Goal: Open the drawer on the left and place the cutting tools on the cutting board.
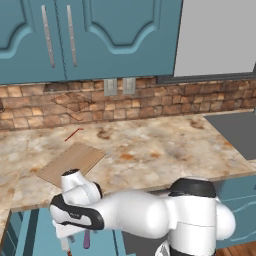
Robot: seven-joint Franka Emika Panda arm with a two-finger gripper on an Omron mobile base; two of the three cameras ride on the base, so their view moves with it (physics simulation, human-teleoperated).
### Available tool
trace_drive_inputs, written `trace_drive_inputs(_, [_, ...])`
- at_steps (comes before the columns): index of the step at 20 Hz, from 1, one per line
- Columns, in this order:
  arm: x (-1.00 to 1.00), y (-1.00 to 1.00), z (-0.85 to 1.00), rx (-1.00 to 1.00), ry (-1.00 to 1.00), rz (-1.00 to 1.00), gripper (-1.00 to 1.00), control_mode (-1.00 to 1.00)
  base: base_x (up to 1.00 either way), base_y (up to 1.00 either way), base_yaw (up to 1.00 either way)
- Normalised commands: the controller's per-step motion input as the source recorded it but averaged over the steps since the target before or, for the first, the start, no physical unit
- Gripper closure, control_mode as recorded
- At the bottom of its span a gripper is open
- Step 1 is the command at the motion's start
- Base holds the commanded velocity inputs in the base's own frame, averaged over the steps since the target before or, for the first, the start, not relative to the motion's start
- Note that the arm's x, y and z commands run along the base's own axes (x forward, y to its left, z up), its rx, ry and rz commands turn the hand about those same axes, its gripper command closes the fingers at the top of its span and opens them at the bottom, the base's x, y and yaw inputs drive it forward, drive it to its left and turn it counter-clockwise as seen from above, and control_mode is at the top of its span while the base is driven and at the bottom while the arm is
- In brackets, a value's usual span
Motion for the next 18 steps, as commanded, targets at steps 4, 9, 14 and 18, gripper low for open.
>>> trace_drive_inputs(4, [0.02,0.00,-0.10,0.00,0.00,0.00,-1.00,-1.00,0.00,0.00,0.00])
trace_drive_inputs(9, [0.00,0.03,-0.07,0.00,0.00,0.00,-1.00,-1.00,0.00,0.00,0.00])
trace_drive_inputs(14, [0.07,0.19,-0.06,0.00,-0.02,-0.04,-1.00,-1.00,0.00,0.00,0.00])
trace_drive_inputs(18, [0.11,0.23,-0.12,0.00,-0.01,-0.05,-1.00,-1.00,0.00,0.00,0.00])
